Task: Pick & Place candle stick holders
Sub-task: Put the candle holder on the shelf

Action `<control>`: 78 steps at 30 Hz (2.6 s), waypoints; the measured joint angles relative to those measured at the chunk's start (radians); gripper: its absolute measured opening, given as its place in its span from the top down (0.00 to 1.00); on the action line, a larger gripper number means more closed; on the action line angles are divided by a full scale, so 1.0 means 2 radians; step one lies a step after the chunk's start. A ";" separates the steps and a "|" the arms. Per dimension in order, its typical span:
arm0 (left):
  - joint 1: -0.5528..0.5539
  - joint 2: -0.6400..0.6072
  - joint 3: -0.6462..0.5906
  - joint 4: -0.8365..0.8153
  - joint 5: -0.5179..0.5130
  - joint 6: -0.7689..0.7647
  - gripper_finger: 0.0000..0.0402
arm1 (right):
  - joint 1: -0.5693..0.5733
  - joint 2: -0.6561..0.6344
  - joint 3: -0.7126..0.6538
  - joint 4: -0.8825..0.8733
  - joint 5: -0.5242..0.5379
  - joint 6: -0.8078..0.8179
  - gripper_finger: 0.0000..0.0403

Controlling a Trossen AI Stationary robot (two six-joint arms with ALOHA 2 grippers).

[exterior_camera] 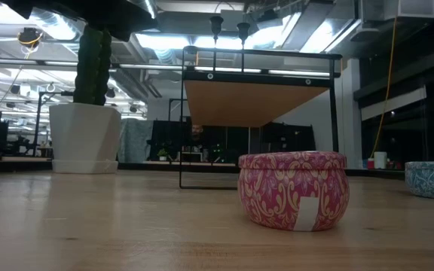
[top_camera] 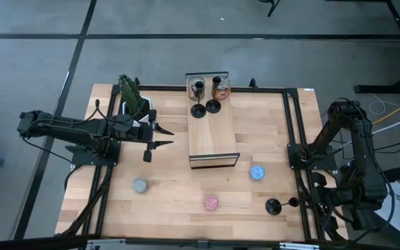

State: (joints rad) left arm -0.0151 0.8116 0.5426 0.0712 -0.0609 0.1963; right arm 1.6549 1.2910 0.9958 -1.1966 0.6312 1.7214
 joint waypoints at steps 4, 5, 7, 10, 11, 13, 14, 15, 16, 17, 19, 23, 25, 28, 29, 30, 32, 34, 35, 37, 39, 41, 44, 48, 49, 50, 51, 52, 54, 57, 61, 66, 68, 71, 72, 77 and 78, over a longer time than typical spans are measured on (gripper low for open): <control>0.000 0.000 0.000 0.000 0.000 0.000 0.69 | -0.008 0.000 0.000 0.004 0.003 -0.010 0.61; 0.000 0.000 0.000 0.000 0.000 0.000 0.69 | -0.010 0.000 0.000 0.005 0.007 -0.018 0.58; 0.000 0.000 0.000 0.000 0.000 0.000 0.69 | -0.017 0.000 0.000 0.006 0.013 -0.033 0.52; 0.000 0.000 0.000 0.000 0.000 0.000 0.70 | -0.033 0.003 -0.002 0.005 0.019 -0.053 0.48; 0.000 0.000 0.000 0.000 0.000 0.000 0.70 | -0.041 0.006 -0.004 0.005 0.018 -0.058 0.47; 0.000 0.000 0.000 0.000 0.000 0.000 0.69 | -0.055 0.003 -0.003 0.006 0.021 -0.072 0.47; 0.000 0.000 0.000 0.000 0.000 0.000 0.69 | -0.062 0.003 -0.003 0.009 0.021 -0.084 0.47; 0.000 0.000 0.000 0.000 0.000 0.000 0.69 | -0.070 0.004 -0.003 0.012 0.019 -0.095 0.47; 0.000 0.000 0.000 0.002 0.000 0.000 0.69 | -0.079 0.005 -0.003 0.016 0.017 -0.108 0.48; 0.000 0.000 0.000 0.004 0.000 0.000 0.69 | -0.087 0.004 -0.003 0.019 0.017 -0.120 0.48; 0.000 0.000 0.000 0.003 0.000 0.000 0.69 | -0.098 0.003 -0.003 0.028 0.011 -0.146 0.49; 0.000 0.000 0.000 0.003 0.000 0.000 0.69 | -0.109 0.003 -0.003 0.051 0.000 -0.182 0.49; 0.000 0.000 0.000 0.003 0.000 0.000 0.69 | -0.116 0.003 -0.003 0.061 0.001 -0.198 0.49; 0.000 0.000 0.000 0.003 0.000 0.000 0.69 | -0.121 0.003 -0.002 0.076 0.001 -0.215 0.49; 0.000 0.000 0.000 0.003 0.000 0.000 0.69 | -0.122 0.003 -0.002 0.080 0.001 -0.221 0.49; 0.000 0.000 0.000 0.003 0.000 0.000 0.70 | -0.123 0.003 -0.002 0.083 0.001 -0.226 0.49; 0.000 0.000 0.000 0.003 0.000 0.000 0.70 | -0.126 0.003 -0.002 0.087 0.002 -0.233 0.50; 0.000 0.000 0.000 0.003 0.000 0.000 0.69 | -0.127 0.003 -0.002 0.087 0.002 -0.235 0.52; 0.000 0.000 0.000 0.003 0.000 0.000 0.69 | -0.127 0.003 -0.002 0.087 0.002 -0.236 0.53; 0.000 0.000 0.000 0.003 0.000 0.000 0.69 | -0.127 0.003 -0.002 0.088 0.006 -0.237 0.57; 0.000 0.000 0.000 0.003 0.000 0.000 0.69 | -0.127 0.003 -0.002 0.088 0.011 -0.237 0.62; 0.000 0.000 0.000 0.003 0.000 0.000 0.70 | -0.127 0.003 -0.002 0.088 0.011 -0.237 0.67; 0.000 0.000 0.000 0.003 0.000 0.000 0.69 | -0.127 0.003 -0.002 0.088 0.011 -0.237 0.75; 0.000 0.000 0.000 0.003 0.000 0.000 0.69 | -0.127 0.003 -0.002 0.088 0.011 -0.237 0.84; 0.000 0.000 0.000 0.003 0.000 0.000 0.69 | -0.127 0.003 -0.001 0.088 0.011 -0.237 0.86; 0.000 0.000 0.000 0.003 0.000 0.000 0.69 | -0.127 0.003 -0.001 0.088 0.011 -0.237 0.88; 0.000 0.000 0.000 0.003 0.000 0.000 0.69 | -0.127 0.003 -0.001 0.088 0.011 -0.237 0.89; 0.000 0.000 0.000 0.003 0.000 0.000 0.70 | -0.127 0.003 -0.001 0.088 0.011 -0.237 0.90; 0.000 0.000 0.000 0.003 0.000 0.000 0.69 | -0.127 0.002 -0.001 0.088 0.011 -0.237 0.92; 0.000 0.000 0.000 0.003 0.000 0.000 0.69 | -0.127 0.002 -0.001 0.088 0.012 -0.236 0.94; 0.000 0.000 0.000 0.003 0.000 0.000 0.69 | -0.130 -0.002 -0.001 0.089 0.008 -0.235 0.94; 0.000 0.000 0.000 0.003 0.000 0.000 0.69 | -0.144 -0.025 -0.001 0.094 -0.002 -0.232 0.94; 0.000 0.000 0.000 0.003 0.000 0.000 0.69 | -0.150 -0.036 -0.001 0.093 -0.002 -0.235 0.95; 0.000 0.000 0.000 0.003 0.000 0.000 0.69 | -0.161 -0.054 -0.001 0.093 -0.003 -0.256 0.95; 0.000 0.000 0.000 0.003 0.000 0.000 0.70 | -0.166 -0.060 -0.001 0.093 -0.003 -0.266 0.95; 0.000 0.000 0.000 0.003 0.000 0.000 0.69 | -0.194 -0.088 -0.001 0.093 -0.003 -0.311 0.95; 0.000 0.000 0.000 0.003 0.000 0.000 0.69 | -0.200 -0.093 -0.001 0.093 -0.003 -0.320 0.95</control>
State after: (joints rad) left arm -0.0151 0.8116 0.5430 0.0776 -0.0611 0.1961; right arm 1.2552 1.1057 0.9943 -1.0115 0.6254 1.0814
